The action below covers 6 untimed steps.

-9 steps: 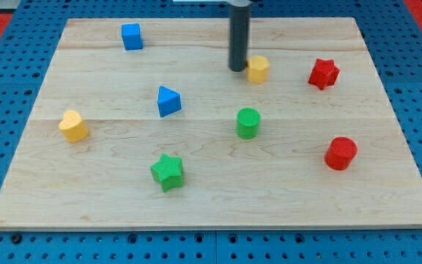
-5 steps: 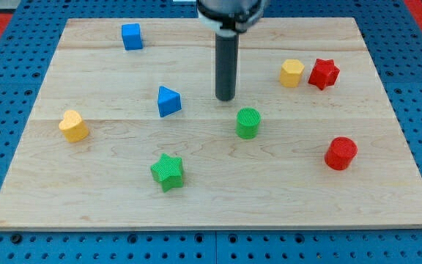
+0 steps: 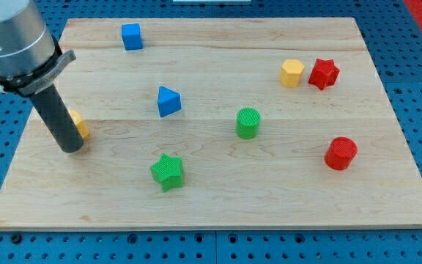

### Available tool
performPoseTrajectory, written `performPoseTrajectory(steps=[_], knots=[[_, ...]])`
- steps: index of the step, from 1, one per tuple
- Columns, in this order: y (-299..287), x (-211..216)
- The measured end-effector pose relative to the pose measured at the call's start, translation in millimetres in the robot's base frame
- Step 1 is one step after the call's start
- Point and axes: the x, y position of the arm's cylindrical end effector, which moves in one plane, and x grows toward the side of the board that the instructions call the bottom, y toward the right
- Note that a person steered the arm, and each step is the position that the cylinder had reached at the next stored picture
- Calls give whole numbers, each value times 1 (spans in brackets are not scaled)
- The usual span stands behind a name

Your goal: Slide the yellow heart towards the blue cube

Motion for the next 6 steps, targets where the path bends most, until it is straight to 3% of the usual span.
performPoseTrajectory(steps=[2,4,6], knots=[[0,-51],[-37,-61],[11,-113]])
